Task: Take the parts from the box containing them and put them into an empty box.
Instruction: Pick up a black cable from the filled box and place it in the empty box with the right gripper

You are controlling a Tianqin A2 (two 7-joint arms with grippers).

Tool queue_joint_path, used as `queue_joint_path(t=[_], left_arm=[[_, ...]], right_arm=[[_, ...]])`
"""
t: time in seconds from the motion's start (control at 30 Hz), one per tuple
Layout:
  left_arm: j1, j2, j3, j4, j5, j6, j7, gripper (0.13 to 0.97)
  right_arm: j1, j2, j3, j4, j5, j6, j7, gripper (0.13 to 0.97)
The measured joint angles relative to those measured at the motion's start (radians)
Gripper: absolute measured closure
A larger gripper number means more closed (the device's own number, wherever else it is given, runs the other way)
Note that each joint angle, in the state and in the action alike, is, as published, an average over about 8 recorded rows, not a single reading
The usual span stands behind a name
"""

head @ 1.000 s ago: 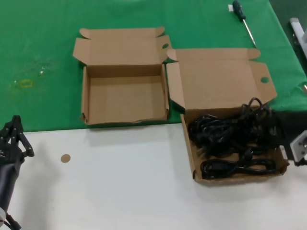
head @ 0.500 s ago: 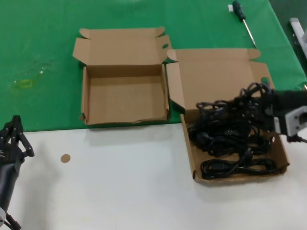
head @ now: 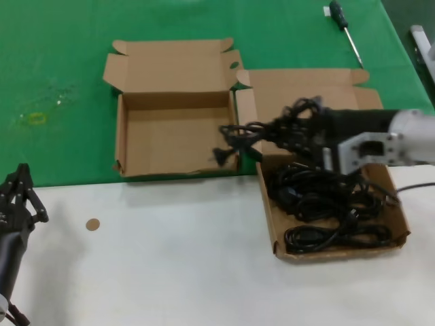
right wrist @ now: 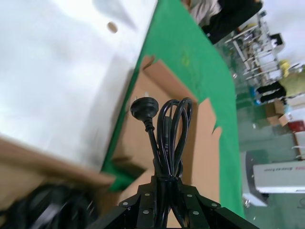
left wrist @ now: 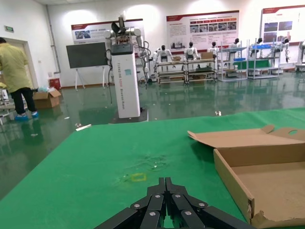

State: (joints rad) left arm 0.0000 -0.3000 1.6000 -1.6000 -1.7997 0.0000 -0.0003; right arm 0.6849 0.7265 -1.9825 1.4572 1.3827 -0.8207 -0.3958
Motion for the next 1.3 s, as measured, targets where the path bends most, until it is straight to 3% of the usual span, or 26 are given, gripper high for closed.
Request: queue_joint_path(t=[0.57,1.3], left_arm=[[0.0,0.0,0.0,0.0,0.0,0.0,0.0,0.945],[0.0,0.0,0.0,0.0,0.0,0.0,0.0,0.945]], right_arm=[[0.132,-0.296,-0.115,-0.197,-0.082,0.116,-0.031,0.882],[0.208,-0.476,-0.121,-0.541,0.013,0.232,-0.327,0.882]])
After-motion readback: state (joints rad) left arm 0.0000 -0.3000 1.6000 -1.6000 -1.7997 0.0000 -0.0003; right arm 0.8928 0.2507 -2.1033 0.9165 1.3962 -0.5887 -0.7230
